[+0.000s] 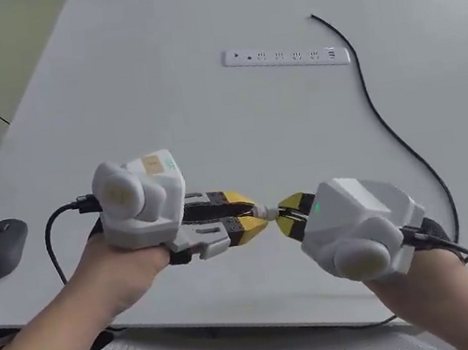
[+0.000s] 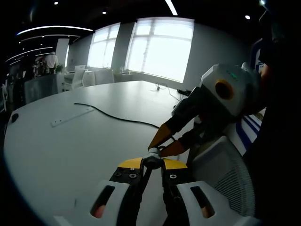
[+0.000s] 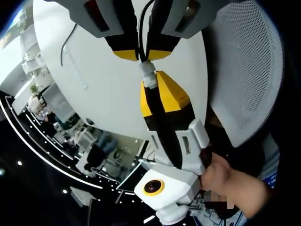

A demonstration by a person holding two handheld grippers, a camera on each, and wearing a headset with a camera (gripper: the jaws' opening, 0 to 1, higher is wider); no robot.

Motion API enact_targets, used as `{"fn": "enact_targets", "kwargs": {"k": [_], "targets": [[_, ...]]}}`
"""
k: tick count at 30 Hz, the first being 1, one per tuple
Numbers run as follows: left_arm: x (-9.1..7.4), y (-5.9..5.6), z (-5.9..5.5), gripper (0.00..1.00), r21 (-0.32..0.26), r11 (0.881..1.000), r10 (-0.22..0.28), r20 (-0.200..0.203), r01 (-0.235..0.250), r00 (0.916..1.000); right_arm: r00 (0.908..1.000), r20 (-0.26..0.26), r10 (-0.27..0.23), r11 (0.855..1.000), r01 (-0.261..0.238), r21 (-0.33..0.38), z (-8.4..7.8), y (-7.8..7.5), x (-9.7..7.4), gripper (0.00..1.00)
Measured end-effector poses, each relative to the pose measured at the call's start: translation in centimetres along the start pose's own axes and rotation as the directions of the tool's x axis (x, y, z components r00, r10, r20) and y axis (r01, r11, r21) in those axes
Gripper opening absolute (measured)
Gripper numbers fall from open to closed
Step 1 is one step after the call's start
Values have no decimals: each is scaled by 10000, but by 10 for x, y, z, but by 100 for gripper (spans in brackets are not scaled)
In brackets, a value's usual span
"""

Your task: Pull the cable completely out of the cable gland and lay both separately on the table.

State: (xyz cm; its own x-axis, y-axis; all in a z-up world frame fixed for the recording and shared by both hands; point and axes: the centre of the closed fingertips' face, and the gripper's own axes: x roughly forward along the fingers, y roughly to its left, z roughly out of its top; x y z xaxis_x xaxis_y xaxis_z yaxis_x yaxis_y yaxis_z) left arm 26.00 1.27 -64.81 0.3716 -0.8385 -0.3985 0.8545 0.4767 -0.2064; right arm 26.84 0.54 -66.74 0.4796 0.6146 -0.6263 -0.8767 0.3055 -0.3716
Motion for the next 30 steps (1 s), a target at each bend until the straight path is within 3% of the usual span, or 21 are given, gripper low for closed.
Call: {"fn": "enact_targets", "kwargs": {"k": [15,22,26,30], "targets": [[1,3,0,15,6,10000,-67,29,67,10000,9999,125,-39,9953,27,971,-2,-4,-1,0],[-2,6,0,15,-10,10000,-13,33,13,10000,9999,4,-173,9864,170,1632,-11,-10,0,0],[-3,8,1,15,-26,10000,15,42,-15,10000,9996,-75,-278,9715,287,2353,-21,-15,-1,0],[-2,9,2,15,-36,10000,31,71,-31,10000,9993,-100,-347,9349,360,3531,-30,-19,-1,0]]}}
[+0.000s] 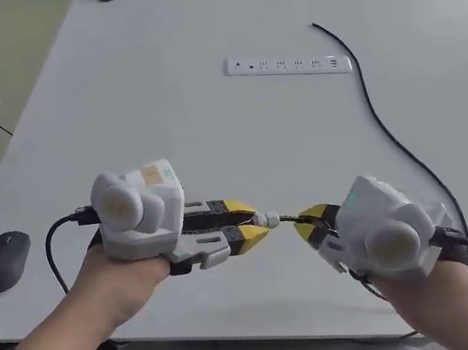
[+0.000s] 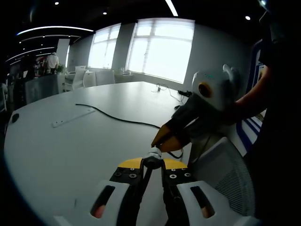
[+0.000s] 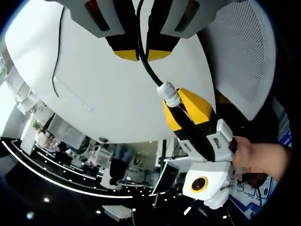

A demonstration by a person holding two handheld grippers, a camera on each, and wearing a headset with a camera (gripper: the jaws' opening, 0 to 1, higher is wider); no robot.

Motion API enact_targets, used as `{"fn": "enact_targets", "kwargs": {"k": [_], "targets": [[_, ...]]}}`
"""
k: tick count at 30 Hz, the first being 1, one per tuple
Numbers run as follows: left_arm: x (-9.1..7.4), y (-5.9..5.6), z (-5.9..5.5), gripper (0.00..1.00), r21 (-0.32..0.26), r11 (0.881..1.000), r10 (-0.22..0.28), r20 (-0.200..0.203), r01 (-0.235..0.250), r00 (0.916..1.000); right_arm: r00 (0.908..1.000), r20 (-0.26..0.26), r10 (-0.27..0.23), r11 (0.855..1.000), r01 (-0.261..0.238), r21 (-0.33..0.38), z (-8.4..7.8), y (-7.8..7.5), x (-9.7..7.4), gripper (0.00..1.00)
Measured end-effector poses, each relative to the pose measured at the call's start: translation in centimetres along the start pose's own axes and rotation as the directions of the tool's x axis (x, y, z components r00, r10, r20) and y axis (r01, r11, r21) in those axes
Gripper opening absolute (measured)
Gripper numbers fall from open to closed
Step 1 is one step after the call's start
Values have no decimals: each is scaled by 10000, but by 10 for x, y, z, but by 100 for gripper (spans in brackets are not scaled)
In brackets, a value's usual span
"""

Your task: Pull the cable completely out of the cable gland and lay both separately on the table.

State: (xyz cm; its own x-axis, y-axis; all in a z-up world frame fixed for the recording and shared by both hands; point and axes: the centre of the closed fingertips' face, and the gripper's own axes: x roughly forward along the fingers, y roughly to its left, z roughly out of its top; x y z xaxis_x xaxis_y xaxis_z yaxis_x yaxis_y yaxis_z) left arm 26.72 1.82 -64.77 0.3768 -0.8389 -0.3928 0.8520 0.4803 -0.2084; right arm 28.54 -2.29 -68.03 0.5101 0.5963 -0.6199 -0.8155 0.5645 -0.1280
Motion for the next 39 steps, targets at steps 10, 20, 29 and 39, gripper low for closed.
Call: {"fn": "enact_targets", "kwargs": {"k": [10,20,29,39], "targets": [[1,1,-1,15,-30,10000,29,-28,-29,10000,9988,-401,-290,9835,356,1772,-25,-16,4,0],[-1,1,0,15,-54,9999,94,9,-94,10000,9945,-902,-530,9262,827,3679,-55,-34,7,0],[-1,0,0,15,-80,9999,102,0,-102,9999,9908,-1272,-459,8701,1022,4821,-76,-38,9,0],[-2,1,0,15,-125,9997,194,16,-193,9998,9926,-1102,-507,9075,918,4099,-72,-34,7,1]]}}
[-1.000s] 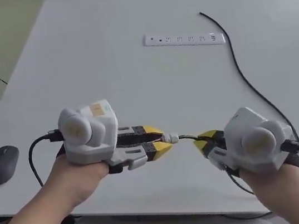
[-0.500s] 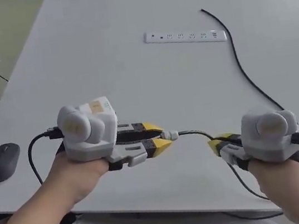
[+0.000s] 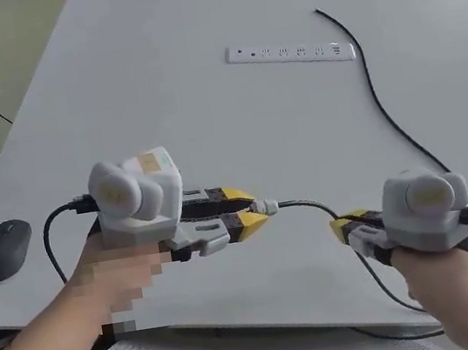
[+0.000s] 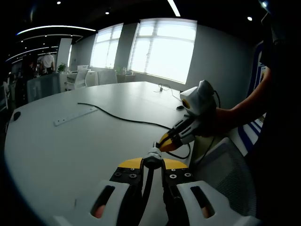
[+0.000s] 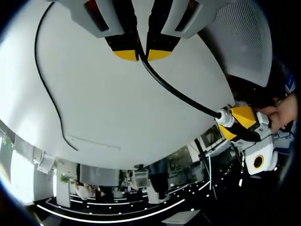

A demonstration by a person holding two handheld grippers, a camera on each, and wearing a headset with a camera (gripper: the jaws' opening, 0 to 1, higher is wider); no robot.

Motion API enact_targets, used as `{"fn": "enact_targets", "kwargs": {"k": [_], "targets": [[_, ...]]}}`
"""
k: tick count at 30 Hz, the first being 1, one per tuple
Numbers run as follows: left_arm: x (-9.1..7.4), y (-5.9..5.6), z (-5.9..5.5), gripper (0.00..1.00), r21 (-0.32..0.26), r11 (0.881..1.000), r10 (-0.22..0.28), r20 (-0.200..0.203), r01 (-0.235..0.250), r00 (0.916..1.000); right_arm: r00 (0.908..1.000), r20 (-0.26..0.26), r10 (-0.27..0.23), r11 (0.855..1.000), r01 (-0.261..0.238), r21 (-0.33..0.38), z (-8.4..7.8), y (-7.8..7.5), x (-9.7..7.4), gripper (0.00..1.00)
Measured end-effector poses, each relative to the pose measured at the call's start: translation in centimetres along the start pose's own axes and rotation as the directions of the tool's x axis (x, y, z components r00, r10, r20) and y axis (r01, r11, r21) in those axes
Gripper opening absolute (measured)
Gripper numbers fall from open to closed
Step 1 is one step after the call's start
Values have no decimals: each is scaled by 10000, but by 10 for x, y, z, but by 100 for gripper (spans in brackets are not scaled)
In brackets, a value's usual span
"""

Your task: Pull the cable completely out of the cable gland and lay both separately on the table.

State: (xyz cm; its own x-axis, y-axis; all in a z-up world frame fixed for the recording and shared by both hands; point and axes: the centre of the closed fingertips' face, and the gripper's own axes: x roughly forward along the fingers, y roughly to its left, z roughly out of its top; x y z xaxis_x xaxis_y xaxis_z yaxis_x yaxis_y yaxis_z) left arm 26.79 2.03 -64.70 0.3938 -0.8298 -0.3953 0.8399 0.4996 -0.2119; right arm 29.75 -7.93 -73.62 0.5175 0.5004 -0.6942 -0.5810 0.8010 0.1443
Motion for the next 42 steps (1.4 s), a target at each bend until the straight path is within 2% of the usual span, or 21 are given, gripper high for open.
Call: {"fn": "enact_targets", "kwargs": {"k": [1,5,13,15,17,19,21,22,24,25,26,27,30,31,33,38,42], "targets": [[0,1,0,15,-31,10000,42,-1,-42,10000,10000,1,7,10000,-7,-73,0,1,-1,1],[-1,3,2,15,-136,9998,138,73,-137,9999,9997,249,-51,9914,83,-1307,5,2,-3,1],[-2,7,2,15,-128,9995,282,86,-281,9996,9990,417,126,9834,-48,-1814,9,10,-11,5],[-2,7,2,15,-100,9995,314,42,-313,9995,9986,477,219,9780,-115,-2082,11,13,-12,10],[-2,7,2,15,-89,9995,296,35,-296,9996,9978,582,308,9667,-149,-2553,17,18,-15,13],[-2,6,2,15,-86,9996,286,39,-286,9996,9960,726,526,9459,-264,-3235,25,27,-19,17],[-2,5,2,15,-114,9996,267,51,-266,9996,9941,829,700,9139,-306,-4047,35,37,-23,19],[-2,4,2,15,-123,9996,260,47,-259,9997,9931,868,794,8887,-311,-4574,40,43,-25,20],[-2,4,2,15,-104,9996,261,17,-261,9997,9922,880,880,8543,-297,-5190,47,51,-25,20],[-2,4,2,15,-109,9996,258,10,-258,9997,9908,924,986,8313,-310,-5549,52,58,-25,20],[-3,4,2,15,-100,9996,256,14,-256,9997,9898,932,1074,8221,-357,-5682,55,62,-25,20],[-3,4,3,15,-75,9997,248,15,-248,9997,9883,966,1183,8065,-389,-5899,59,67,-25,20],[-2,4,3,15,-80,9997,214,9,-214,9998,9874,894,1307,7807,-469,-6231,63,76,-23,18],[-2,4,3,15,-77,9997,212,4,-212,9998,9862,866,1409,7573,-510,-6510,65,80,-21,17],[-2,4,3,15,-67,9998,188,3,-187,9998,9852,727,1552,7228,-631,-6882,65,86,-20,16],[-2,2,2,15,-41,10000,83,-11,-83,10000,9833,791,1636,6836,-553,-7278,70,93,-19,12],[-1,0,2,15,-25,10000,14,3,-14,10000,9841,758,1605,6660,-513,-7442,71,94,-18,7]]}}
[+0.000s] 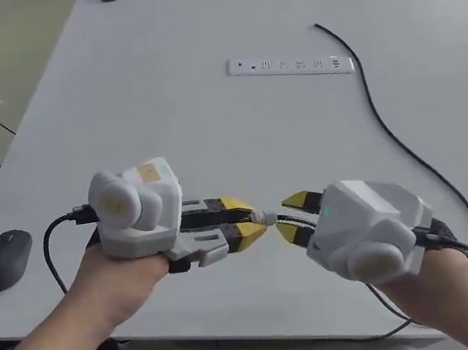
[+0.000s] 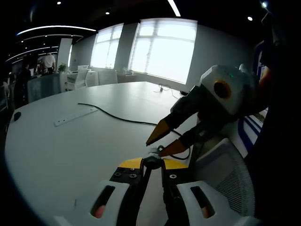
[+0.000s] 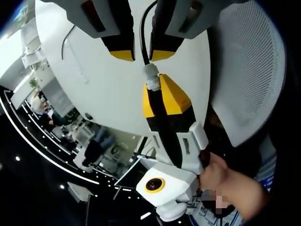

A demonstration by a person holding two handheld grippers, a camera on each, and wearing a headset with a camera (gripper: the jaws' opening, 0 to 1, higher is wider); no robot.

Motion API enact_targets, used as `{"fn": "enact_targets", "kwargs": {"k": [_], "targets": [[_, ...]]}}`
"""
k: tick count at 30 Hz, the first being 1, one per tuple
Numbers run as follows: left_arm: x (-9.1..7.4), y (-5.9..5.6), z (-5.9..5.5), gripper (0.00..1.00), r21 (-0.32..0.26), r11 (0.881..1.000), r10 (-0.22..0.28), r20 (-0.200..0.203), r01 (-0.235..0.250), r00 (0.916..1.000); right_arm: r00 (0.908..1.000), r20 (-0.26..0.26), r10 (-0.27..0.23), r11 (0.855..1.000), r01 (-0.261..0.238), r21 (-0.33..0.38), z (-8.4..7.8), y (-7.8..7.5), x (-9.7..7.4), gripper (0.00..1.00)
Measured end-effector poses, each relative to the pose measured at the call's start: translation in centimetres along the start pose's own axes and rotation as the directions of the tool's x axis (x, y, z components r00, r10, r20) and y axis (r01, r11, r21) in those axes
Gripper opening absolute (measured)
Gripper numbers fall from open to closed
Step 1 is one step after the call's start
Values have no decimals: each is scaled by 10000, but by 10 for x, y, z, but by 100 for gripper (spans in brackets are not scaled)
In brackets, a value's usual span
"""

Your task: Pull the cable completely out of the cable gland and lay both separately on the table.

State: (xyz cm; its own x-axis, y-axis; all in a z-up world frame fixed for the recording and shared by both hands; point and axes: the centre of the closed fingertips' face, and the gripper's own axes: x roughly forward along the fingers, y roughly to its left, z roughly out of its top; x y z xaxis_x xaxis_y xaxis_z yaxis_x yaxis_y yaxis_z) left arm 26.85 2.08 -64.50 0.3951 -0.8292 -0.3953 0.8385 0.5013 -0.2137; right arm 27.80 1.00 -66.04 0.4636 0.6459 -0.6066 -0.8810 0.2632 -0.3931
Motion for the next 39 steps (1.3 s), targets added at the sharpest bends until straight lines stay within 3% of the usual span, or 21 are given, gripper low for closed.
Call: {"fn": "enact_targets", "kwargs": {"k": [11,19,27,34,39], "targets": [[1,1,-3,15,-66,10000,-24,11,24,10000,9999,-145,42,9998,-44,-173,-2,5,2,1],[1,1,-1,15,-75,10000,-30,87,31,10000,10000,-48,-58,9976,61,685,-3,1,2,0],[1,1,1,15,-41,10000,-5,117,6,9999,9996,-207,-190,9867,221,1609,-15,-3,1,0],[1,1,2,15,-54,10000,4,136,-4,9999,9983,-471,-339,9561,461,2893,-34,-10,-1,0],[1,2,2,15,-43,10000,25,135,-24,9999,9977,-514,-443,9234,605,3791,-45,-15,-2,0]]}}
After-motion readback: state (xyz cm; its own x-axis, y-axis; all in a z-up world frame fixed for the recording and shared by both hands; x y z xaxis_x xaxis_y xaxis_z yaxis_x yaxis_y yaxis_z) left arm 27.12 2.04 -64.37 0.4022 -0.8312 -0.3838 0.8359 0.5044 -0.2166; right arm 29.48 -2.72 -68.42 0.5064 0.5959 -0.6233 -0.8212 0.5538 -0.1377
